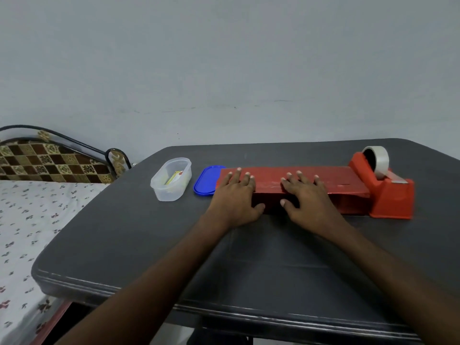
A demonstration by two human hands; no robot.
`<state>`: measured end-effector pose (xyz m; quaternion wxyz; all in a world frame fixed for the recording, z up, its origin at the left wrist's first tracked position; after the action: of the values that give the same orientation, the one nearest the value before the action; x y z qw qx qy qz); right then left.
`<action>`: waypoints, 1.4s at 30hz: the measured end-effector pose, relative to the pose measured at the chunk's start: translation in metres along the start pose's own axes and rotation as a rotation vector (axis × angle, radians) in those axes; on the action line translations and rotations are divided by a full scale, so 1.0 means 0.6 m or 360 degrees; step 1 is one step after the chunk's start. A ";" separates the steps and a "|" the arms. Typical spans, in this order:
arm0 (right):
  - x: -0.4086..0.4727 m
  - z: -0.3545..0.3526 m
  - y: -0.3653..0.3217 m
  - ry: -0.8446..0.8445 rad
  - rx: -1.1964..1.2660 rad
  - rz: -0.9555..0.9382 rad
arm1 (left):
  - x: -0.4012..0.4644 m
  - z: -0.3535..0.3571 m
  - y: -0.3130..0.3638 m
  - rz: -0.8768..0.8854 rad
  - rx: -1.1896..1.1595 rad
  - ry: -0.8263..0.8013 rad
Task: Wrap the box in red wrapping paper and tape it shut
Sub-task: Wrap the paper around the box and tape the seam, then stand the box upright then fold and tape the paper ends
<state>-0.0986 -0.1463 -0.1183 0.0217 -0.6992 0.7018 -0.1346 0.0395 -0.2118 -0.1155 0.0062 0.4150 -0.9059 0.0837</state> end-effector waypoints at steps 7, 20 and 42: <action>-0.061 -0.056 0.013 0.0747 0.0203 -0.0043 | 0.050 -0.080 0.027 0.0019 -0.0414 0.0334; -0.041 -0.014 0.109 0.0344 0.0969 0.0790 | 0.197 -0.028 0.022 -0.0050 -0.0613 -0.0324; 0.074 -0.262 0.081 0.0316 0.1602 -0.0227 | 0.117 -0.256 -0.046 0.0276 -0.1728 0.0287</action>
<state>-0.1815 -0.1657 0.0291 0.2793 -0.6321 0.4995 -0.5224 0.0055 -0.2584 0.0454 0.2898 0.2673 -0.8457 -0.3596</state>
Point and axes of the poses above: each hand's wrist, its own x-axis towards the middle knuckle, its own z-axis out of the palm, y = z × x, the point moved 8 cm from there along x, towards the middle knuckle, and after that the axes turned 11 degrees about -y, right-handed, at the moved point
